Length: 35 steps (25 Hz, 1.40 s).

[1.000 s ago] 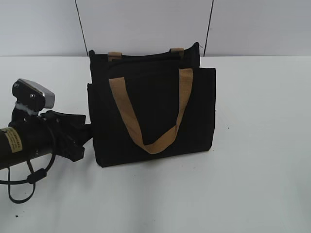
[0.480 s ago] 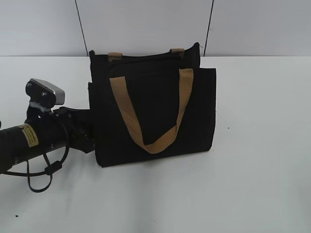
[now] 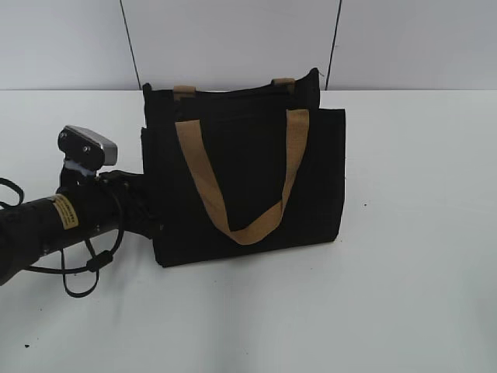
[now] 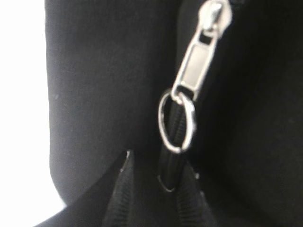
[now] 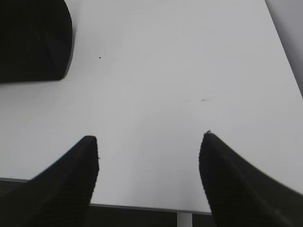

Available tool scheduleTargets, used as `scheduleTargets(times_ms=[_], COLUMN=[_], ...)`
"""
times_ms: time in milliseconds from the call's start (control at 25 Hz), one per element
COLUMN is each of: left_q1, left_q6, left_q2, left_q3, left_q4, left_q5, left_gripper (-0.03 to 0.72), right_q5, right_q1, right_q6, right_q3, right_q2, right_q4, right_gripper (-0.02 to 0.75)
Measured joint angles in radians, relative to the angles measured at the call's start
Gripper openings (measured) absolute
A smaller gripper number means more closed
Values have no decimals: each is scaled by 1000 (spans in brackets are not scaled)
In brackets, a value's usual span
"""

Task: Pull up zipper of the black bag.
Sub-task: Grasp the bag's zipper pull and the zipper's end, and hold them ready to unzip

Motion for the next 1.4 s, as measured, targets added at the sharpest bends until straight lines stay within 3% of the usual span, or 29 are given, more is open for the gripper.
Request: scheduleTargets(times_ms=[120, 200, 240, 480, 760, 1400], left_q1=[0, 0, 0, 0, 0, 0], left_q6=[0, -5, -8, -13, -13, -13], left_q2=[2, 2, 2, -47, -301, -649], left_q3=[-3, -3, -3, 34, 108, 57], left_q4=[21, 37, 40, 1, -54, -57], left_q5=[-12, -13, -11, 12, 141, 520], left_gripper=[179, 61, 36, 35, 35, 35], right_q5=[0, 0, 0, 0, 0, 0], right_q1=[0, 0, 0, 0, 0, 0], right_q6=[0, 0, 0, 0, 0, 0], right_q3=[0, 0, 0, 0, 0, 0], right_q2=[0, 0, 0, 0, 0, 0], right_q4=[0, 0, 0, 0, 0, 1], right_gripper=[512, 512, 512, 512, 512, 512])
